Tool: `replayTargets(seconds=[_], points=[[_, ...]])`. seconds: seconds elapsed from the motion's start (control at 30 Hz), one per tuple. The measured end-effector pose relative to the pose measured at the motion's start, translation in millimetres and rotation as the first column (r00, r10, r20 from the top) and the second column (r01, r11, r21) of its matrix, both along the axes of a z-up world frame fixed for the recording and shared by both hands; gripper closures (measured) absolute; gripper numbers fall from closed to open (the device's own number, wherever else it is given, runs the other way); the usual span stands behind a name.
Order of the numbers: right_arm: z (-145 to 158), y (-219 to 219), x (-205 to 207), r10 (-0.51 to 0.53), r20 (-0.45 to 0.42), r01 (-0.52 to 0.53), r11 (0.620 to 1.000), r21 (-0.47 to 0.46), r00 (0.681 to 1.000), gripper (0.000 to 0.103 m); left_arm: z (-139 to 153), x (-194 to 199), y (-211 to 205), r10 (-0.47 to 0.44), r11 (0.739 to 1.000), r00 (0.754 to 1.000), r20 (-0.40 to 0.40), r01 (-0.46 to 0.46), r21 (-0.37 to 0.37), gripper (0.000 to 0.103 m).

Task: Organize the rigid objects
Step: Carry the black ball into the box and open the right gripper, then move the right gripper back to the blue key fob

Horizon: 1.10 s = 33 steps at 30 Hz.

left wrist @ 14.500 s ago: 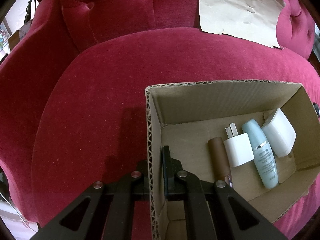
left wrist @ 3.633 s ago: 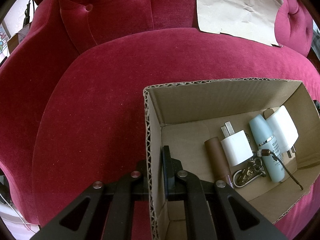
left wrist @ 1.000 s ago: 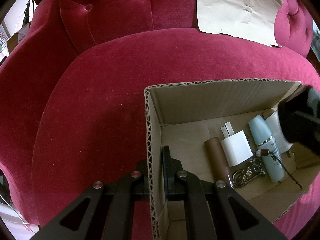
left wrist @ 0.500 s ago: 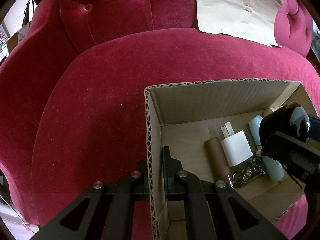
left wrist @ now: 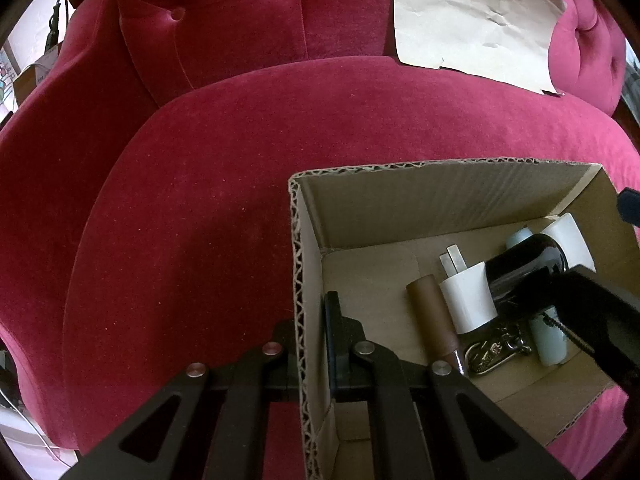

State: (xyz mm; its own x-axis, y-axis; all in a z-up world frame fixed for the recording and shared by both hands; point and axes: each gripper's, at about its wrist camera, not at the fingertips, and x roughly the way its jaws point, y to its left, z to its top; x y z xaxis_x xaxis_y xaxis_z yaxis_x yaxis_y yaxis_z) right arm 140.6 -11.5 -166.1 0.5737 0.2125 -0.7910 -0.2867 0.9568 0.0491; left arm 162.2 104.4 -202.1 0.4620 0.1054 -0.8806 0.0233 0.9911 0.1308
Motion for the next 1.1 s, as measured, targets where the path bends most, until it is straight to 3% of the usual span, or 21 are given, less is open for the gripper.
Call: replayTargets(seconds=[0.67, 1.1], points=[[9.9, -13.5, -4.1, 0.004, 0.027, -0.004, 1.000, -0.006, 1.000, 0.000, 0.1, -0.1, 0.3, -0.001, 1.000, 1.000, 0.000, 0.001, 0.003, 0.097], [30.7, -54.1, 0.8, -0.050, 0.059, 0.050, 0.999, 0.004, 0.997, 0.000, 0.0, -0.3, 1.2, 0.000, 1.000, 1.000, 0.000, 0.000, 0.003, 0.097]])
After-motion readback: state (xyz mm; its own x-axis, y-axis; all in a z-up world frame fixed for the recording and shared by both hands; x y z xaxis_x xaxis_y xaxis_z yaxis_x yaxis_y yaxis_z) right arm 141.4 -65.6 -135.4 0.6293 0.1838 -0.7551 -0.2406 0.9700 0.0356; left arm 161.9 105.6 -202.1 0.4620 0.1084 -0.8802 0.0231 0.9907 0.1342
